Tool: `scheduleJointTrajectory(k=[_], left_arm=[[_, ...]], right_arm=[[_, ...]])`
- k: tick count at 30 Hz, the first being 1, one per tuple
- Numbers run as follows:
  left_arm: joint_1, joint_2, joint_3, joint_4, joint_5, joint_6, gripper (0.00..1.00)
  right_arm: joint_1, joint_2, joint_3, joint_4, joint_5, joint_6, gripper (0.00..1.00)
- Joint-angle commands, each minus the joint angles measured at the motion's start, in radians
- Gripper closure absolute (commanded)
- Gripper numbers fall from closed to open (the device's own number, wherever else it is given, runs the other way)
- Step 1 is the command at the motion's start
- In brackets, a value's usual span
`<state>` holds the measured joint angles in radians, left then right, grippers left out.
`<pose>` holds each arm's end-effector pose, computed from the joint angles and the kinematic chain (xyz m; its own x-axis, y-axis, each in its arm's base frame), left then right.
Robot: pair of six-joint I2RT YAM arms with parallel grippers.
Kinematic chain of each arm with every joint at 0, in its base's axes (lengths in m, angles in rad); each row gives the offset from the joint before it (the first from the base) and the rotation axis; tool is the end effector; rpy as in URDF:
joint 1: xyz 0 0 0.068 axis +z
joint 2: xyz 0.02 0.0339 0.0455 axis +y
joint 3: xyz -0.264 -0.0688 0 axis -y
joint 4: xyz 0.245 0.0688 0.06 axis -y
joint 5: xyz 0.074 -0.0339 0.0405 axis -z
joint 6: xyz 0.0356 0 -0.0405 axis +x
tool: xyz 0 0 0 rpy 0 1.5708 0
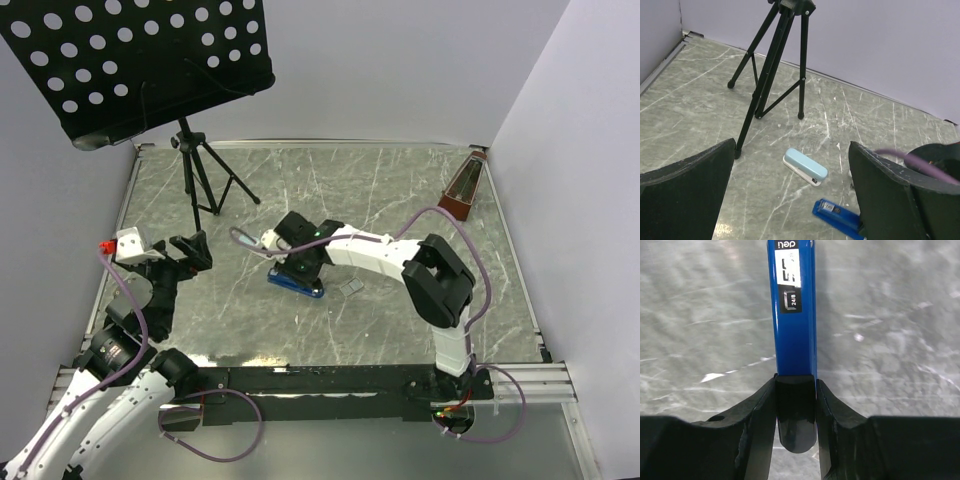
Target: Load the staples into the stapler
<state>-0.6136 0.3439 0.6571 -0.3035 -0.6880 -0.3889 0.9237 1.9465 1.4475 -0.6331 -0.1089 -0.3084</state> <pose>0.0846 -0.0319 0.3361 0.0355 -0.3833 -0.9229 -0.0658 0.9206 -0.3849 0.2424 0.3272 0.1955 -0.2709 -0.8589 -0.4346 -0.9479 0.3167 -0.0352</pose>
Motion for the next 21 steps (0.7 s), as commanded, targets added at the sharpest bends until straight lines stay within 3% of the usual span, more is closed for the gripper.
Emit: scheduleJointTrajectory(k=[1,6,15,20,21], left_arm=[[0.021,-0.005,-0.005,0.038,0.036,0.016,0.01],[0.055,0.007,-0.004,0.041,0.074,0.012,0.01],[0.107,0.014,-0.011,0.049,0.136,0.007,0.01],[0.129,0.024,-0.013,0.050,0.163,0.007,0.01],[0.132,0.026,-0.014,0.050,0.171,0.007,0.01]], right_arm=[[-0.100,-0.053,-0.030,0.026,0.051,0.043,0.79],[-0.253,-0.063,-0.027,0.023,0.136,0.167,0.85],[-0.465,0.034,0.083,-0.033,0.313,0.379,0.79],[-0.503,0.019,0.097,-0.025,0.331,0.371,0.62],[-0.505,0.006,0.096,-0.020,0.318,0.367,0.54]])
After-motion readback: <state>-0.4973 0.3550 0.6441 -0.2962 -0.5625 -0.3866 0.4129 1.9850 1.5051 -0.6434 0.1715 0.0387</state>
